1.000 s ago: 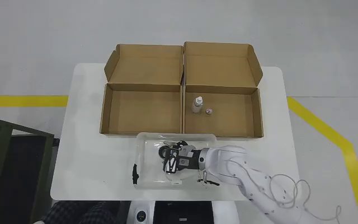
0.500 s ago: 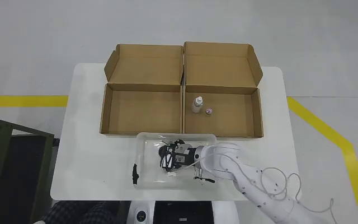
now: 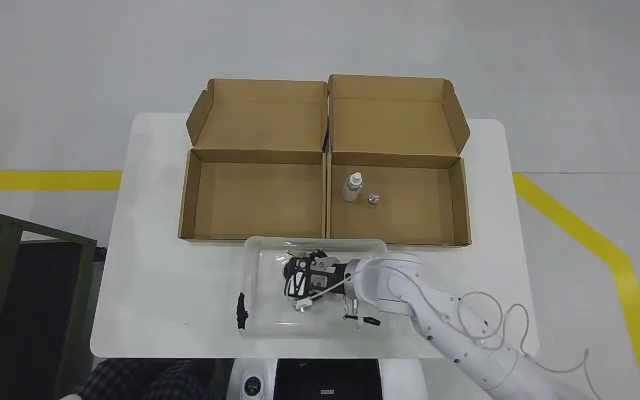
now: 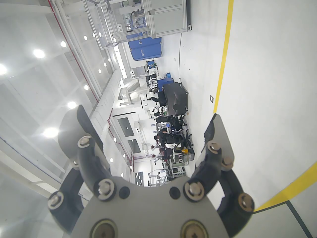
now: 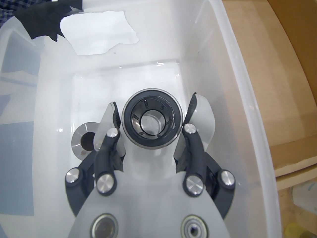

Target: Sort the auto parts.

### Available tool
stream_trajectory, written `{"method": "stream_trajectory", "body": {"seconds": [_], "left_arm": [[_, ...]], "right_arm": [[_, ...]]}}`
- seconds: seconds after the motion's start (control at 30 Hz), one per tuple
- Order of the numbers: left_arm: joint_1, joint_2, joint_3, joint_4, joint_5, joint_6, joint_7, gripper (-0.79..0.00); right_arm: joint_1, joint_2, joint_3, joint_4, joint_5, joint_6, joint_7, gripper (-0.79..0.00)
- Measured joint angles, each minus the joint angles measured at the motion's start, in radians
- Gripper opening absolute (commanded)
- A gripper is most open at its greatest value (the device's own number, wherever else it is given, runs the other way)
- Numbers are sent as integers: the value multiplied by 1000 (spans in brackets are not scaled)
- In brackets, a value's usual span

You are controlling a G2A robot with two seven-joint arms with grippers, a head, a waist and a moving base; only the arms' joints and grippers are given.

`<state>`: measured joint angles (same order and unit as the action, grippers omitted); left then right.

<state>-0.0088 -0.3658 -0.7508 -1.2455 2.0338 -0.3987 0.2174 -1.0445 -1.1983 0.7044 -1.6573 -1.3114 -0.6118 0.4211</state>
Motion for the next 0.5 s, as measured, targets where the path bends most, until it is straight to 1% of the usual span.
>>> {"method": "stream_trajectory", "body": {"seconds": [0.13, 0.17, 0.23, 0.3, 0.33, 0.5], "left_arm": [[0, 0, 0, 0, 0, 0, 0, 0], [0, 0, 0, 0, 0, 0, 0, 0], [0, 0, 0, 0, 0, 0, 0, 0], [0, 0, 0, 0, 0, 0, 0, 0], [0, 0, 0, 0, 0, 0, 0, 0], [0, 0, 0, 0, 0, 0, 0, 0]], "right_arm": [[4, -5, 0, 17, 16, -6, -12, -468], [5, -5, 0, 19, 19, -8, -14, -536], [7, -7, 1, 23, 25, -11, -19, -628], [8, -8, 3, 23, 29, -16, -24, -763], [7, -8, 5, 22, 32, -18, -26, -785], [3, -8, 17, 14, 52, -33, -49, -785]]}}
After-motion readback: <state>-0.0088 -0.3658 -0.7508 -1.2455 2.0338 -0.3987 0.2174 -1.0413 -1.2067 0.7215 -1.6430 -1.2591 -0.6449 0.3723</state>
